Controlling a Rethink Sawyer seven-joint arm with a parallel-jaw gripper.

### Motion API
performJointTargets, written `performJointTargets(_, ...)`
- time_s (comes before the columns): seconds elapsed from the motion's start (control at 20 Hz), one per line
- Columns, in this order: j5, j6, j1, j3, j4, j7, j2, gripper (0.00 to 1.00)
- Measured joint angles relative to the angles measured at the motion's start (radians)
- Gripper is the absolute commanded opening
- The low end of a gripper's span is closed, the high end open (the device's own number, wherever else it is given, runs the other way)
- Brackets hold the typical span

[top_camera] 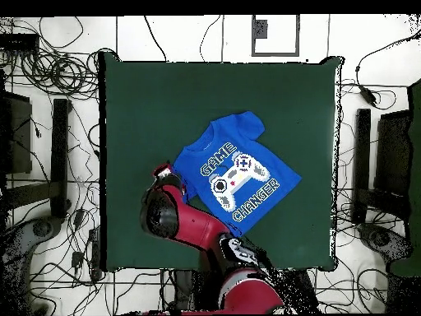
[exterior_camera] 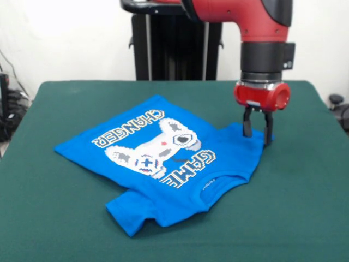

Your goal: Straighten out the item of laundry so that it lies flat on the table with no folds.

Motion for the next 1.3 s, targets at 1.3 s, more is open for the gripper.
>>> performJointTargets(1.3, 0.0, -0.001, -0.009, 0.0, -0.057, 0.0, 0.101, 1.0)
